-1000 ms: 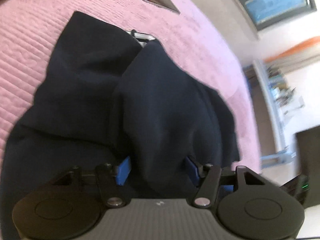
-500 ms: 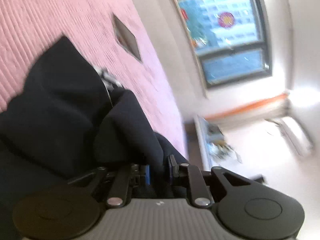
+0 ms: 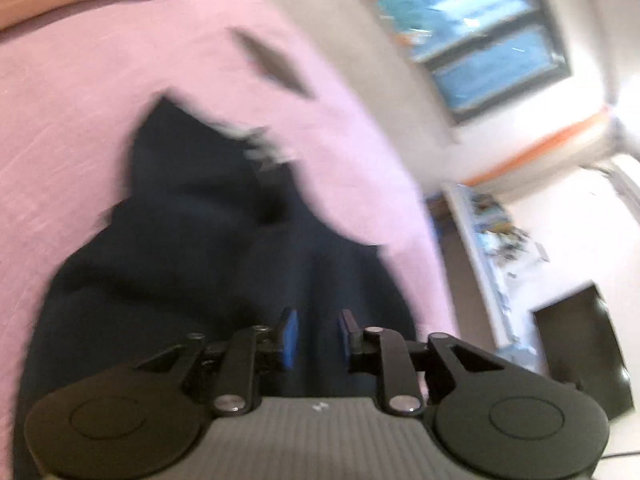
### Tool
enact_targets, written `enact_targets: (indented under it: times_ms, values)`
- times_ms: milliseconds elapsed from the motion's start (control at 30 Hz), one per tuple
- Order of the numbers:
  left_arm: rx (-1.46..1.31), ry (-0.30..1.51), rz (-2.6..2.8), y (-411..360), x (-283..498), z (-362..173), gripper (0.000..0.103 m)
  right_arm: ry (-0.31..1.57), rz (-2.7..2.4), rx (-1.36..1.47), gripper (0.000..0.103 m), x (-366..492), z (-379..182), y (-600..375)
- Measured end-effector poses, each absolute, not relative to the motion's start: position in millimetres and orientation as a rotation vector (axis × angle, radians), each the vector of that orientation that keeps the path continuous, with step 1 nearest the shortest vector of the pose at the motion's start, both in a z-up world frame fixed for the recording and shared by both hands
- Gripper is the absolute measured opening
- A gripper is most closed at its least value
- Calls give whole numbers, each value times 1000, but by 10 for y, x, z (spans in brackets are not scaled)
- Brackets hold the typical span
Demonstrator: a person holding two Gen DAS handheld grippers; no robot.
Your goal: Fold large clothes
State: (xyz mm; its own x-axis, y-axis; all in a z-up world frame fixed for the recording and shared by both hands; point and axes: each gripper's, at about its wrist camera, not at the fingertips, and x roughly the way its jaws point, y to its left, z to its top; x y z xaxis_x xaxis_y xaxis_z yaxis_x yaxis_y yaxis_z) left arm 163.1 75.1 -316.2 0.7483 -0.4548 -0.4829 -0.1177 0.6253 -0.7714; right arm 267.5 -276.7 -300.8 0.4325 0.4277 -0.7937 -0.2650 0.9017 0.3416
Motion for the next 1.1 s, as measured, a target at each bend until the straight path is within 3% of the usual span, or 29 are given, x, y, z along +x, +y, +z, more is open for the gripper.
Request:
enact_targets:
  times_ms: [167,267,300,367,400,533,567,667,767,833,900,1100]
  values:
    - [-754,830,-304,194,2024,-3351,29,1002,575,161,41,2708,-3106,-2108]
    - [-741,945,-273,65,2113,-3754,21,1059,574,49,38,2596,-3458,-1803]
    - [-725,971,-249,58,2059,-3857,6,1095,564,21,35,2553,-3580,-1764]
    - [-753,1007,-224,245,2002,-3965,3,1105,553,4,33,2413,-3710,-1797]
    - [-794,1007,-232,309,1929,-4003,3,1097,558,4,27,2321,-3689,-1856]
    - [-807,1064,-207,498,1444,-4025,14,1159,503,12,28,2067,-3634,-2157]
    - [-795,1072,-205,539,1303,-3993,14,1177,481,9,34,2023,-3553,-2220]
    - [-736,1101,-154,695,902,-3897,16,1189,439,30,35,1817,-3427,-2471]
    - [-672,1139,-69,659,548,-3742,19,1186,406,91,59,1550,-3226,-2690]
    - [-706,1127,-27,668,359,-3646,22,1134,360,105,59,1413,-3132,-2712]
    - [-713,1122,18,715,283,-3470,28,1064,331,129,75,1270,-2985,-2826]
    - [-621,1168,139,528,-326,-3068,44,1087,305,51,75,913,-3014,-3098]
